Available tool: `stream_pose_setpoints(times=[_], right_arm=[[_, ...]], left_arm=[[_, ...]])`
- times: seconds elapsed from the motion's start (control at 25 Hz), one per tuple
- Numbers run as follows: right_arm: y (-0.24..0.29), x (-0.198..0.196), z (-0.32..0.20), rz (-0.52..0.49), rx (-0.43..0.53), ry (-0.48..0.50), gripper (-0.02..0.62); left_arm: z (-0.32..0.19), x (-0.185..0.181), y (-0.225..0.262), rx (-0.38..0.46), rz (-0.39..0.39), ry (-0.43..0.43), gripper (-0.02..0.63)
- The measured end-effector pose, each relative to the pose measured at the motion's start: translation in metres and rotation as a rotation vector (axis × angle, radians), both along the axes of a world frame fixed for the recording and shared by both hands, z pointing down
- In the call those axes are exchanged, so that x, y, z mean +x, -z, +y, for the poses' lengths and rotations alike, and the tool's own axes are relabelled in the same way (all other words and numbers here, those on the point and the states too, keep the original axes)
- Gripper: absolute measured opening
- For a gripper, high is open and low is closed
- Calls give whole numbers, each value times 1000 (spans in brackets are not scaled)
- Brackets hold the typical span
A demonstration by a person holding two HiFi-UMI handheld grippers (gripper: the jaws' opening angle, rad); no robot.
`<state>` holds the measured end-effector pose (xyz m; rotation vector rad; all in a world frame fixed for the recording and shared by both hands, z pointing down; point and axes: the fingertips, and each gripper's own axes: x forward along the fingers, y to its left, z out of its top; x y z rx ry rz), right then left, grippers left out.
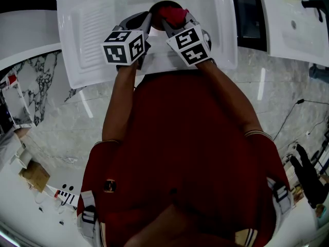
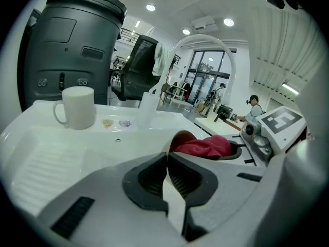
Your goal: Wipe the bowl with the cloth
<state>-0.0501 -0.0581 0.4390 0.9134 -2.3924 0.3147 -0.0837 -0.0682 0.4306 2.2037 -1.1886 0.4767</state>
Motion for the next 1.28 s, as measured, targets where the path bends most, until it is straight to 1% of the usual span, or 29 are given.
stream_pose_setpoints(times=[0.36, 0.68, 1.28], right_arm=[[-2, -10, 5, -1, -14, 39, 28], [1, -17, 1, -14, -9, 52, 28], [2, -4, -21, -28, -6, -7, 28]], left_arm=[[-1, 2, 0, -1, 4, -4, 15], [-1, 5, -1, -12, 11, -21, 15], [-8, 8, -9, -39, 7, -33, 15]])
